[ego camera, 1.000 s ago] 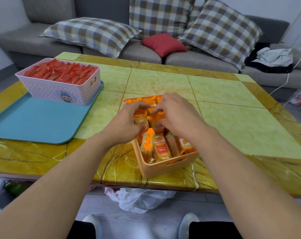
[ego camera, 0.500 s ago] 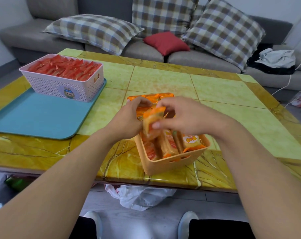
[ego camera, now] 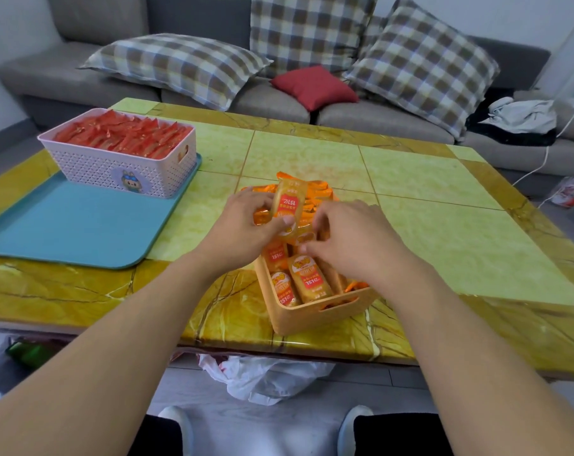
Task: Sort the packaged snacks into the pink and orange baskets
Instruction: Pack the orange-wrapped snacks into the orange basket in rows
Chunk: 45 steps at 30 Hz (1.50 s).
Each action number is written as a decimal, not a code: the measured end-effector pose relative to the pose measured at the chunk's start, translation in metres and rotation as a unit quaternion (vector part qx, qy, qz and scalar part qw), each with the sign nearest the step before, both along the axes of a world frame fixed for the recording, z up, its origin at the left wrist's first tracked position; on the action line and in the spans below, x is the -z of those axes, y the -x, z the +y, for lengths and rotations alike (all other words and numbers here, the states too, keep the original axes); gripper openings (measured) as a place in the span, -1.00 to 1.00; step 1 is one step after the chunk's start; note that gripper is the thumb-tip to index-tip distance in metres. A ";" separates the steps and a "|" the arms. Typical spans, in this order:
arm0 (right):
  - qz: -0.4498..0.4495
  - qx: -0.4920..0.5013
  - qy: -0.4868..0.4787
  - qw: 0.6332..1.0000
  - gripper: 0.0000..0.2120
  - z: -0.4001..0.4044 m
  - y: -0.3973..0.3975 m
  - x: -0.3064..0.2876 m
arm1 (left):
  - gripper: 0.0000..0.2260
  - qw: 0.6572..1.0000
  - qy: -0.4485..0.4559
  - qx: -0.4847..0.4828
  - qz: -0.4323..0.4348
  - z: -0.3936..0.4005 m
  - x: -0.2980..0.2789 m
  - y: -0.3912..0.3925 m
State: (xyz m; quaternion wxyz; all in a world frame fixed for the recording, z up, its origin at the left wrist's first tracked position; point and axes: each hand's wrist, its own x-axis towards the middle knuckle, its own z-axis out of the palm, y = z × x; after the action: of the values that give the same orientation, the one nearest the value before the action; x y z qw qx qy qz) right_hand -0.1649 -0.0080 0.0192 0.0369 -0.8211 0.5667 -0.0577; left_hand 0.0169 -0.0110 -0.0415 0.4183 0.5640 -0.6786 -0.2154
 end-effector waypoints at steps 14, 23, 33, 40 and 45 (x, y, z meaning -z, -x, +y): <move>0.263 -0.107 -0.129 0.950 -0.59 0.015 -0.047 0.028 | -0.73 0.996 -0.084 -0.025 0.024 -0.002 0.008 0.009; 0.069 -0.116 -0.004 0.991 -0.76 0.019 -0.026 0.022 | -0.79 0.997 -0.059 -0.027 0.039 -0.008 0.013 0.008; -0.188 -0.082 -0.062 0.977 -0.68 0.004 -0.019 0.024 | -0.82 0.958 -0.028 -0.132 0.253 -0.004 -0.001 0.001; -0.150 -0.096 -0.032 0.984 -0.71 -0.002 -0.021 0.024 | -0.80 0.960 -0.030 -0.120 0.253 -0.003 0.001 -0.003; -0.009 -0.101 0.073 0.992 -0.82 0.002 -0.032 0.028 | -0.73 0.960 -0.024 -0.121 0.251 0.001 0.000 -0.003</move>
State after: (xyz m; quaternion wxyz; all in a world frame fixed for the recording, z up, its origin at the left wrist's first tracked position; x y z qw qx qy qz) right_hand -0.1325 -0.0056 -0.0091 -0.0128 -0.8743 0.4744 -0.1022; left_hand 0.0203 -0.0101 -0.0414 0.5841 0.5798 -0.4731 -0.3142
